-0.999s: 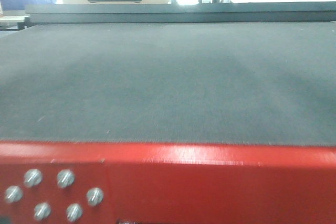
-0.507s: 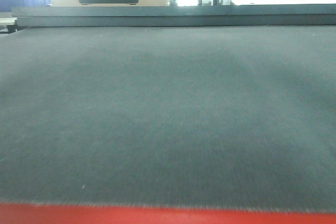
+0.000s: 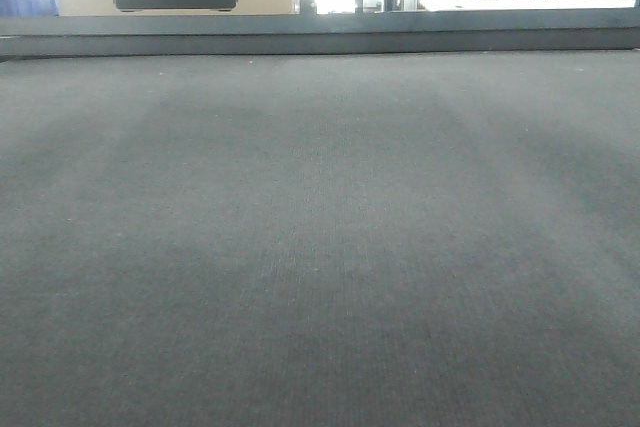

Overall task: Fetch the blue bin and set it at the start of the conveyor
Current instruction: 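Drive up to the red-framed conveyor table, bin held in both grippers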

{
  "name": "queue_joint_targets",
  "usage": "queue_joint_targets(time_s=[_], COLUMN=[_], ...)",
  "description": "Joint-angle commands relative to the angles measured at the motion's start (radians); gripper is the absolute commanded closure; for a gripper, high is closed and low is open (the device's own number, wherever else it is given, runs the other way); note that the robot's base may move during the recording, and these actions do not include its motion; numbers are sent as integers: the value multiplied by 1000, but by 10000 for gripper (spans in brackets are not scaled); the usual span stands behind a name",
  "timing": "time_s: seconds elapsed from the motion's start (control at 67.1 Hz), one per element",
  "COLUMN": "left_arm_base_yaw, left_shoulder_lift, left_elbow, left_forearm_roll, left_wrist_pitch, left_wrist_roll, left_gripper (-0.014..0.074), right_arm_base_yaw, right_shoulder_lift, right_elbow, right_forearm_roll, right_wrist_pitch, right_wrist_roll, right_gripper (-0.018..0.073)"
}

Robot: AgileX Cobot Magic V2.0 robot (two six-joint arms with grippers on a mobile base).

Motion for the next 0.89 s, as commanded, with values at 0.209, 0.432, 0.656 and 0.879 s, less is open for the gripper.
queue_joint_targets(time_s=[0.209,0.432,0.656,0.879], left_arm_base_yaw=[2,2,2,2], left_shoulder_lift=[-11,-11,-11,-11], left_elbow=[-8,-8,-8,-8], left_forearm_roll=[-4,-4,-4,-4], left_wrist_pitch=[-31,-31,-31,-31], left_wrist_roll=[6,6,6,6], left_gripper=[707,707,707,707], right_arm_base_yaw=[-6,-6,-6,-6], right_shoulder_lift=[-14,-14,-14,-14], right_elbow=[-7,-7,-7,-7], right_forearm_roll=[-14,-14,-14,-14], right_wrist_pitch=[-55,-55,-55,-55], right_wrist_roll=[-16,-16,-16,-16], right_gripper=[711,711,711,711])
